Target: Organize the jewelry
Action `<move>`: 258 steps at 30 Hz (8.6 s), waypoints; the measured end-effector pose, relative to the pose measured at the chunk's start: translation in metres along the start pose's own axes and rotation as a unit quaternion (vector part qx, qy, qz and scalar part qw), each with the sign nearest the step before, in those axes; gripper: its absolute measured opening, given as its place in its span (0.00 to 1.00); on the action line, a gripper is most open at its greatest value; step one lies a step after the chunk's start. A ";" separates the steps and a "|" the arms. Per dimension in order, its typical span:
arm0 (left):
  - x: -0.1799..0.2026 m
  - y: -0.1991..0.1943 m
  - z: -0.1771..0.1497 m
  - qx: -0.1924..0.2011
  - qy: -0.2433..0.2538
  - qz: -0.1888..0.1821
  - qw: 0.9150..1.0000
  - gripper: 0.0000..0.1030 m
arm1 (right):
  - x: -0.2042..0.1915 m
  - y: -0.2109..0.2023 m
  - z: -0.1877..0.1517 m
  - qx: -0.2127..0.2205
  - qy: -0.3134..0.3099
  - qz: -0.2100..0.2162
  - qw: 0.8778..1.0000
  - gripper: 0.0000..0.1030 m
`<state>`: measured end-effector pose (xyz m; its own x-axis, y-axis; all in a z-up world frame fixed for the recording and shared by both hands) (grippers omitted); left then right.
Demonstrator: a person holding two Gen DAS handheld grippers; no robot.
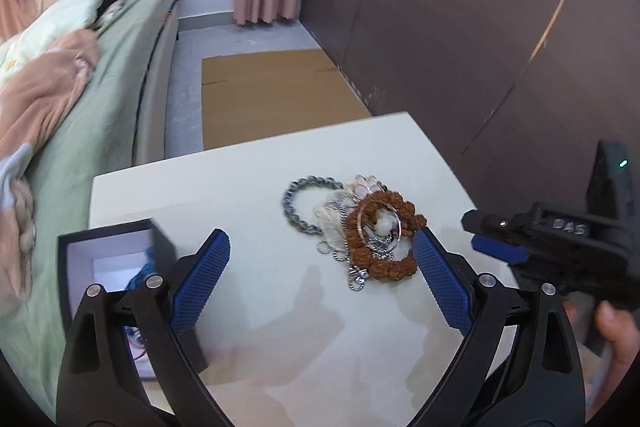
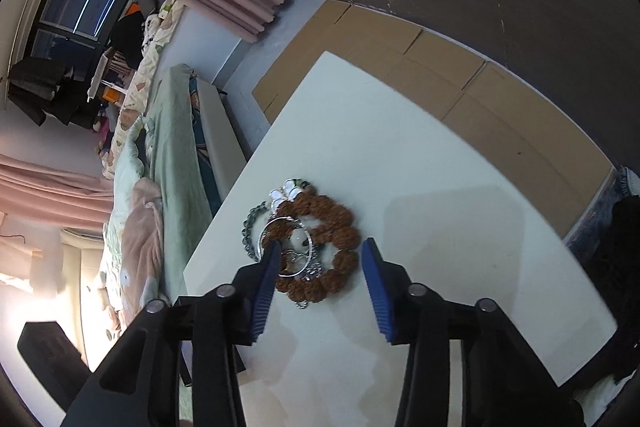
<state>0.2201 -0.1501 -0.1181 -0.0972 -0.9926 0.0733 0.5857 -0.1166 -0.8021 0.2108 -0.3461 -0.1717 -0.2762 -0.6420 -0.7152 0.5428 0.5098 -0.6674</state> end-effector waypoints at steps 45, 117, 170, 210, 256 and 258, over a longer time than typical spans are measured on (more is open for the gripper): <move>0.064 0.067 -0.015 -0.054 0.133 0.061 0.988 0.48 | 0.006 0.015 0.010 -0.038 -0.023 -0.022 0.999 0.38; -0.233 -0.104 -0.031 0.057 -0.188 0.061 0.979 0.91 | -0.225 0.050 -0.146 -0.033 -0.253 0.213 0.943 0.29; 0.009 -0.012 -0.011 0.000 -0.008 -0.041 0.999 0.82 | -0.034 -0.018 -0.011 0.012 -0.110 -0.017 0.994 0.73; 0.048 0.059 -0.068 -0.051 0.095 -0.027 0.994 0.29 | -0.016 -0.032 0.002 0.011 -0.115 -0.047 0.992 0.73; -0.100 -0.105 0.039 0.118 -0.101 -0.048 0.987 0.16 | -0.046 0.076 -0.012 -0.029 -0.188 -0.104 0.976 0.61; -0.103 -0.108 0.044 0.124 -0.103 -0.051 0.986 0.16 | -0.046 0.082 -0.011 -0.030 -0.192 -0.112 0.974 0.56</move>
<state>0.2019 -0.0365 -0.0127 -0.0151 -0.9583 0.2854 0.7631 -0.1955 -0.6160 0.2589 -0.2684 -0.1958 -0.0581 -0.9023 -0.4272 0.4521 0.3577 -0.8171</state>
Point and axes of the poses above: each gripper's, at about its wrist camera, not at the fingertips, and y roughly the way its jaws point, x to its right, z to its top, the point moved 8 cm from there along y, roughly the way its jaws point, and after that the axes turned 7 degrees about z, right-handed, at the moved point
